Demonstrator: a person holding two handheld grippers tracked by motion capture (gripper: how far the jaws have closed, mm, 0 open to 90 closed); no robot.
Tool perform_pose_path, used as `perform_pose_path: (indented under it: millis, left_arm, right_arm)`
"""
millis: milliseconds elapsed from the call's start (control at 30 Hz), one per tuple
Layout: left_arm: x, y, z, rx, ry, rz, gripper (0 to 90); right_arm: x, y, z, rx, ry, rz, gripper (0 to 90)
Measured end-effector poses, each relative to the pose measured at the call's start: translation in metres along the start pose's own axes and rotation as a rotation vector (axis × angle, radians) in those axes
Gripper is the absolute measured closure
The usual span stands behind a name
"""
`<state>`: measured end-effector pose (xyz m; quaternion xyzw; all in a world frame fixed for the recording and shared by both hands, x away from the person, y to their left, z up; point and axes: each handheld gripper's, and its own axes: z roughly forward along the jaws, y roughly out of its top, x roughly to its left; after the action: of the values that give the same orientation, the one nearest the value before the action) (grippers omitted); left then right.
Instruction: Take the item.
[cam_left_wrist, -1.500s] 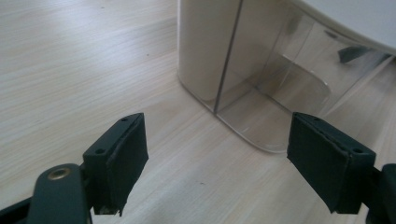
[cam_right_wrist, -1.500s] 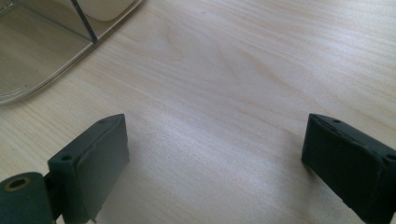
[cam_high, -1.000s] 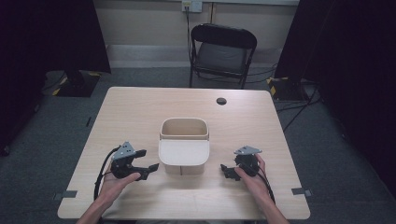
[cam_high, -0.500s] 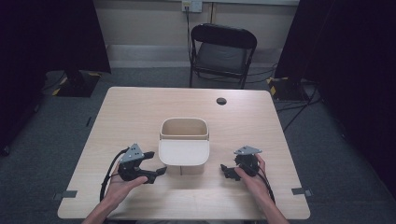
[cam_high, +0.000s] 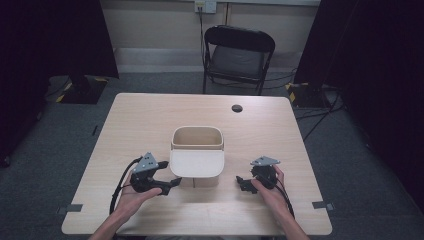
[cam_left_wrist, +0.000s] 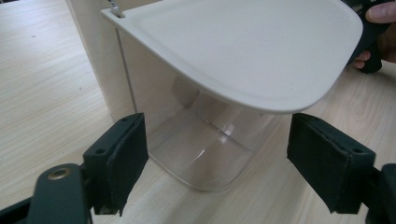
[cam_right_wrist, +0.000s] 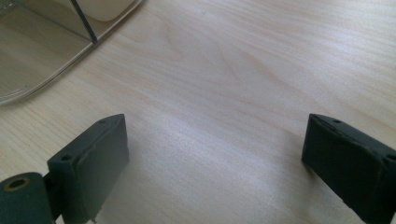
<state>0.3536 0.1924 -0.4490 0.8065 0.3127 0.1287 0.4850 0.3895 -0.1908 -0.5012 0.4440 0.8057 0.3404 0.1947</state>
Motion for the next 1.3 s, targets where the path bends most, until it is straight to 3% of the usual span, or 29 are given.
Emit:
perform_pose_path:
  millis: [200, 833, 1300]
  left_arm:
    - [0.0001, 0.002, 0.0019, 0.004, -0.004, 0.004, 26.2]
    - [-0.0006, 0.0038, 0.0002, -0.032, -0.018, 0.019, 22.7]
    - [-0.0006, 0.0042, -0.0004, -0.068, -0.033, 0.003, 21.0]
  right_arm:
    - [0.0, 0.0, 0.0, 0.0, 0.0, 0.0, 6.6]
    - [0.0, 0.0, 0.0, 0.0, 0.0, 0.0, 6.6]
    - [0.0, 0.0, 0.0, 0.0, 0.0, 0.0, 6.6]
